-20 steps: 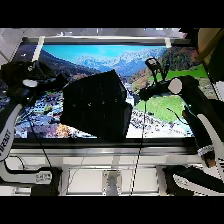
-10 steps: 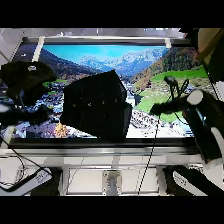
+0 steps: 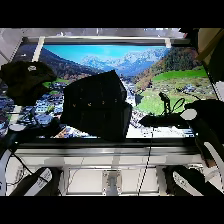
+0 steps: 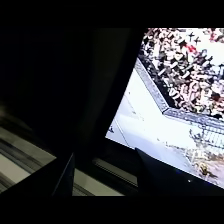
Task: Fold the clothes and pants, and hang the long-sleeved shirts on hangers.
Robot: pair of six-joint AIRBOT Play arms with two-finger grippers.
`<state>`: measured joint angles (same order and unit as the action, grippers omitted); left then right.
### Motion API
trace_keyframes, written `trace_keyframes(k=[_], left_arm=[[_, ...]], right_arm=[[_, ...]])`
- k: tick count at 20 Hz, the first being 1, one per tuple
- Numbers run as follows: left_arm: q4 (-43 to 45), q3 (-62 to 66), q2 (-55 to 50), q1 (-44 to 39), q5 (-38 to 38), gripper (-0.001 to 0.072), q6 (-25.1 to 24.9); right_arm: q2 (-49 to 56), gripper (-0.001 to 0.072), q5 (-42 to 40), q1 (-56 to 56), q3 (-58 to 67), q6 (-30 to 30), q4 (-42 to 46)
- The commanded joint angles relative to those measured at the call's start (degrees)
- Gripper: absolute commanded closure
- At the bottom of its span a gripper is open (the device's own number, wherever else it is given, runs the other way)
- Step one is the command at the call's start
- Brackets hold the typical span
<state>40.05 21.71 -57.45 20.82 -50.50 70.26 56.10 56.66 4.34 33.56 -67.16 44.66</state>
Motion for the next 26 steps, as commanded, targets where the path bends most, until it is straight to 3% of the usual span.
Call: trace_keyframes(k=[1,4,5,7,9,11,13,14,18,24,26], left_arm=[[-2.47,-0.90,-1.01,-7.26,8.26,0.0433,0.02],[-3.17,-0.90,-1.11,-8.22,10.12,0.0435,0.04],[-3.32,-0.87,-1.11,-8.22,11.15,0.0468,0.07],[-3.34,-0.87,-1.11,-8.22,12.66,0.0640,0.02],[-3.34,-0.87,-1.09,-8.22,12.72,0.0692,0.02],[-3.34,-0.87,-1.07,-8.22,12.31,0.0692,0.02],[-3.80,-0.87,-1.07,-8.22,11.58,0.0692,0.02],[-4.63,-0.87,-1.09,-8.22,11.02,0.0691,0.02],[-5.88,-0.87,-1.09,-8.22,10.78,0.0691,0.02],[-5.86,-0.90,-1.11,-8.22,10.80,0.0691,0.02],[-5.86,-0.90,-1.11,-8.22,10.80,0.0691,0.02]], right_arm=[[-0.15,0.0304,-4.20,5.25,-0.79,0.83,-1.64],[-0.15,0.0305,-4.15,7.76,-0.79,0.81,-0.37],[-0.15,0.0305,-4.50,7.85,-0.79,0.79,-0.46],[-0.15,0.0304,-4.61,7.85,-0.79,0.13,-0.48],[-0.15,0.0304,-1.86,7.85,-0.79,-0.24,-0.04],[-0.15,0.0300,2.51,7.85,-1.03,-2.12,2.34],[-0.04,0.0136,3.43,7.85,-2.71,-6.69,1.20],[0.46,0.0115,3.08,7.87,-3.74,-7.32,-1.73],[5.51,0.0117,-0.87,12.04,-4.61,-7.10,-6.12],[16.15,0.0121,-2.86,15.93,-4.11,0.50,-18.73],[16.57,0.0122,-3.21,15.93,-3.19,1.01,-19.41]])
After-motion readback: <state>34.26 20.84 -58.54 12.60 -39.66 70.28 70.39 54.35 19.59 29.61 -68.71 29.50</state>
